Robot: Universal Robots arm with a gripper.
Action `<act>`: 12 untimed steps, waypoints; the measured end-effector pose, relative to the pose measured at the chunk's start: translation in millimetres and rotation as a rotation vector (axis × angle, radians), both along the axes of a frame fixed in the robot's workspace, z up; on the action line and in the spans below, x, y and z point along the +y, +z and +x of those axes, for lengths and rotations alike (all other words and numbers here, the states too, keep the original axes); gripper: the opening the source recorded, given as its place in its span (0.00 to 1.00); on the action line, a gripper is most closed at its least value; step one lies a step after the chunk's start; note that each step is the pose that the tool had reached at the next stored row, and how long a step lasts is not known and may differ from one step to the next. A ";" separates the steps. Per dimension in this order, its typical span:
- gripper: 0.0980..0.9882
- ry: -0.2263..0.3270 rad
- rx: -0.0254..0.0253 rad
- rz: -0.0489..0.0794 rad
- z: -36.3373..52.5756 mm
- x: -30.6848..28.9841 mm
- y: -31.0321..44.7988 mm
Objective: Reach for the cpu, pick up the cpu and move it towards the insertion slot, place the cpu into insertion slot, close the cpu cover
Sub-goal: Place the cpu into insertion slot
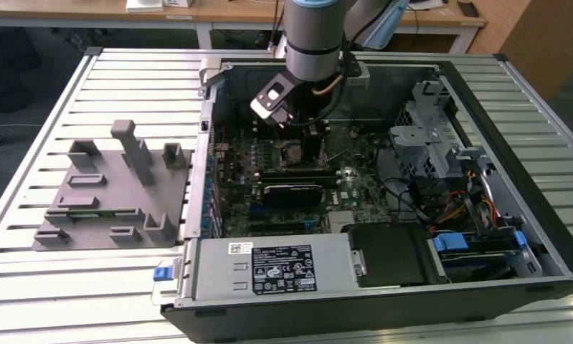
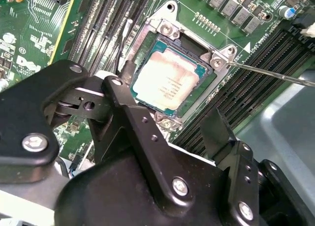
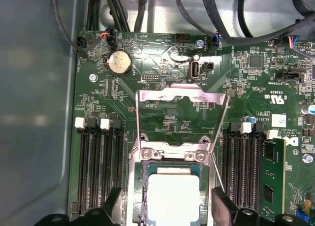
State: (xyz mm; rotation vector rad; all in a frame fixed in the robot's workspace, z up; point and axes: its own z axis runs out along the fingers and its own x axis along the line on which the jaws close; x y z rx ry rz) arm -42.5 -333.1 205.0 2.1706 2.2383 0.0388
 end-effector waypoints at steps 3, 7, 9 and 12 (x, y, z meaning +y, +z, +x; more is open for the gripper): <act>0.78 0.000 0.0001 0.001 0.0 0.7 0.1; 0.57 0.000 0.0001 0.002 0.0 1.1 1.3; 0.50 0.000 0.0000 0.002 0.0 1.1 3.2; 0.50 0.000 0.0000 0.002 0.0 1.1 5.1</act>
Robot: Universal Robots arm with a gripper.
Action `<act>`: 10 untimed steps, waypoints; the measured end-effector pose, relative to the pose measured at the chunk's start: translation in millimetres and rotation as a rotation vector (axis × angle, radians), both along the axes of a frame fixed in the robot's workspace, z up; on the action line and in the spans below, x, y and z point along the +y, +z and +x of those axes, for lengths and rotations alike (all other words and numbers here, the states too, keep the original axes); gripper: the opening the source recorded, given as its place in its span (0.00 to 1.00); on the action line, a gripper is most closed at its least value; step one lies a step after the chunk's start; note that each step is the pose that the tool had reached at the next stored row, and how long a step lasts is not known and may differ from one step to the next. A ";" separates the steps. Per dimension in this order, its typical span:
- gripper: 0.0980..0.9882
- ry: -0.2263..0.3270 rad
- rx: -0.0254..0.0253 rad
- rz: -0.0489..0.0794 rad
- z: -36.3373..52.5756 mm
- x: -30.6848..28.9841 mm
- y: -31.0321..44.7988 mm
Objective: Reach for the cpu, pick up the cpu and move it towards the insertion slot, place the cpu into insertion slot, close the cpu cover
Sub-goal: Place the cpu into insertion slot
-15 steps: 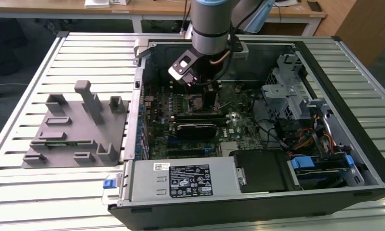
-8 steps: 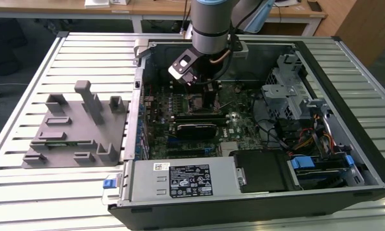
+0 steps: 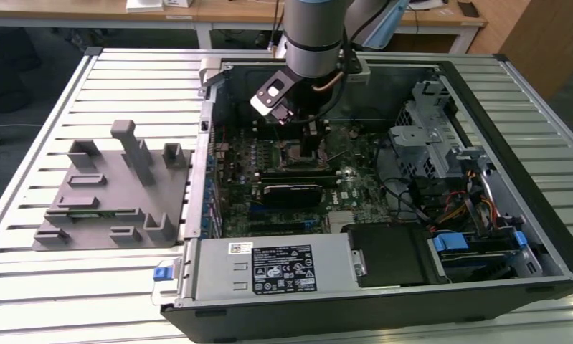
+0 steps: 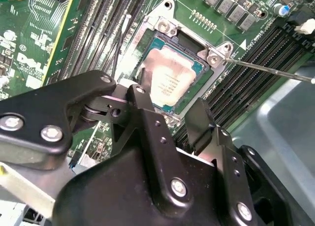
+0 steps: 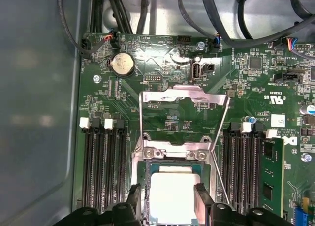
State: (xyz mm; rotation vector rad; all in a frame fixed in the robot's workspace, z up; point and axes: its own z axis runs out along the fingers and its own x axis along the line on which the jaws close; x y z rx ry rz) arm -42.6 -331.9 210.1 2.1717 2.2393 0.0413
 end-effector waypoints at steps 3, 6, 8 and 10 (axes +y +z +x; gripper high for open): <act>0.50 0.000 0.0000 0.000 0.0 0.0 1.7; 0.41 0.000 0.0000 0.000 0.0 0.0 3.2; 0.34 0.000 0.0000 0.000 0.0 0.0 4.2; 0.22 0.000 0.0000 0.000 0.0 0.0 5.4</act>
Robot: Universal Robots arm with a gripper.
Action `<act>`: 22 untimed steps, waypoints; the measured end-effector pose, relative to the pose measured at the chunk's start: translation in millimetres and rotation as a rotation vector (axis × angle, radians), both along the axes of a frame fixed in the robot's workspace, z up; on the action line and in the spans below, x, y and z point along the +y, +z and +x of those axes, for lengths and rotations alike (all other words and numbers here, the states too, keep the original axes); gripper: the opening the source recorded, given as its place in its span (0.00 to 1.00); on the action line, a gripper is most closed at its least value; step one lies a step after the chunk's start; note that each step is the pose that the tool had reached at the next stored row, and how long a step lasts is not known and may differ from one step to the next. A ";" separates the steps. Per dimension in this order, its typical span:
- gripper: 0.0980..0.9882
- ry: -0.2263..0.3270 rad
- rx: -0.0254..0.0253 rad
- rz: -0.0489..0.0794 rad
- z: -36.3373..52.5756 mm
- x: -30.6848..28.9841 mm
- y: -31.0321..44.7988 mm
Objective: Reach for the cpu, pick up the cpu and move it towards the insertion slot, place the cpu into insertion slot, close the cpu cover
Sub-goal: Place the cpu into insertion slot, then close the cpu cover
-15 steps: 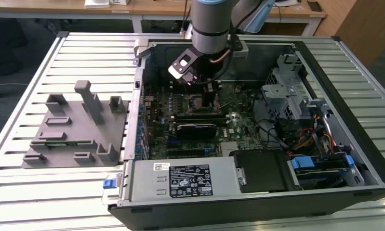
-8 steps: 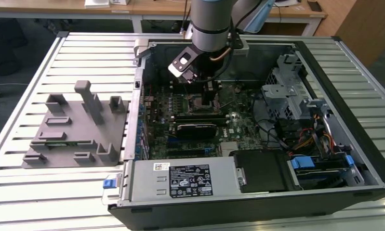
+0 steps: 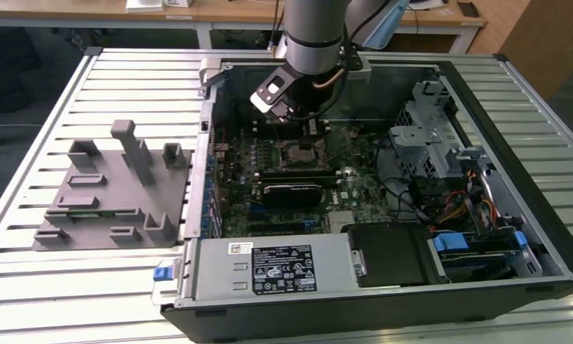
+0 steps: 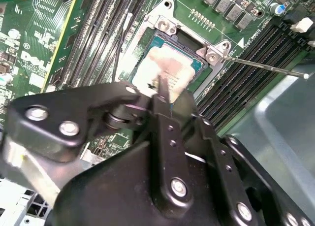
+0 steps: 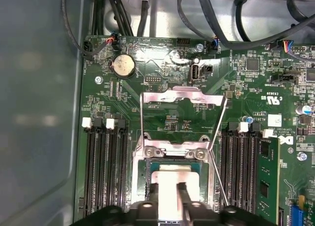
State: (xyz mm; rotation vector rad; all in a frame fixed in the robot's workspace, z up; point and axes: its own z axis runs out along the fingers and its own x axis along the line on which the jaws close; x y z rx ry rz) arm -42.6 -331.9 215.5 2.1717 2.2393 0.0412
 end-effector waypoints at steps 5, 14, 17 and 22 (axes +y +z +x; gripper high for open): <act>0.01 0.000 0.0000 0.000 0.0 0.0 3.2; 0.01 0.000 0.0000 0.000 0.0 0.0 14.3; 0.01 0.000 0.0000 0.000 0.0 0.0 18.2; 0.01 0.000 0.0000 0.000 0.0 0.0 26.9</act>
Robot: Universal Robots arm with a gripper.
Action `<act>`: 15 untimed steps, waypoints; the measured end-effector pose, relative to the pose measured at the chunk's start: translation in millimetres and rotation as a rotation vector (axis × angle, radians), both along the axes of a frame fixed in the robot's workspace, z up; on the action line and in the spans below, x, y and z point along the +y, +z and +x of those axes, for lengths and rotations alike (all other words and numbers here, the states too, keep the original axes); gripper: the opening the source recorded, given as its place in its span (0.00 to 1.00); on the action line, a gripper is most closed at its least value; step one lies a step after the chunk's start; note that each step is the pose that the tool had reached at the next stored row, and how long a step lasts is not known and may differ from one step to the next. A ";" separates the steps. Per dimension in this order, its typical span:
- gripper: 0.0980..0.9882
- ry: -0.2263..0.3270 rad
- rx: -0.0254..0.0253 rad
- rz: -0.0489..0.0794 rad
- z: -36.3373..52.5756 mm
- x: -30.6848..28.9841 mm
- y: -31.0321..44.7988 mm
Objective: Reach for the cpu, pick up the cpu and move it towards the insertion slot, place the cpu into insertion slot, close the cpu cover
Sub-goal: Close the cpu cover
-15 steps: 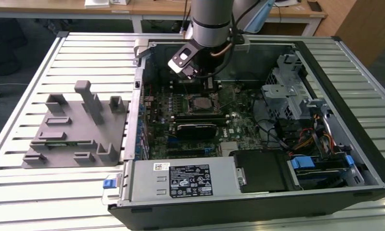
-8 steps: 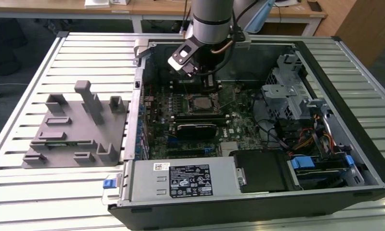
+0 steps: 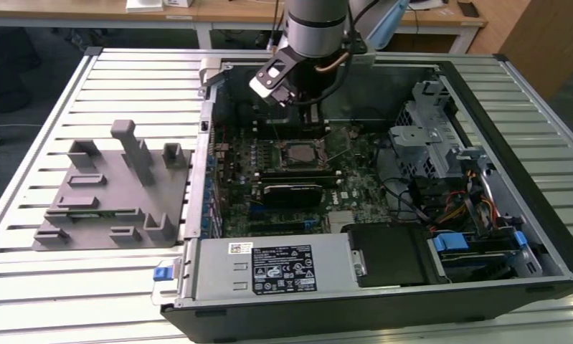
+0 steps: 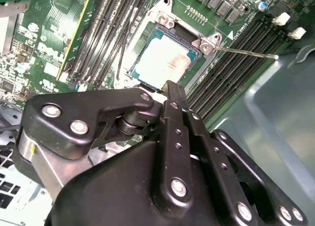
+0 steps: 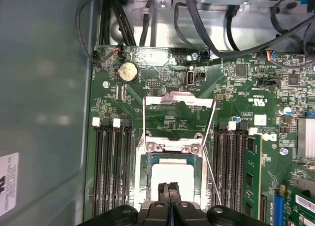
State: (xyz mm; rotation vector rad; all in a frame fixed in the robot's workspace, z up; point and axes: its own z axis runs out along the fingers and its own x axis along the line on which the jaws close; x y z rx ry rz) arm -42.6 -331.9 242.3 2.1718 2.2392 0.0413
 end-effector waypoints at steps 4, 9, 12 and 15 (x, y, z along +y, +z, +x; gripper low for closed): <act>0.01 0.000 0.0001 0.000 0.0 0.0 7.4; 0.01 0.000 0.0000 0.000 0.0 -0.3 15.9; 0.01 0.000 0.0001 0.000 0.0 -4.4 15.9; 0.01 0.000 0.0001 0.000 0.0 -12.5 15.9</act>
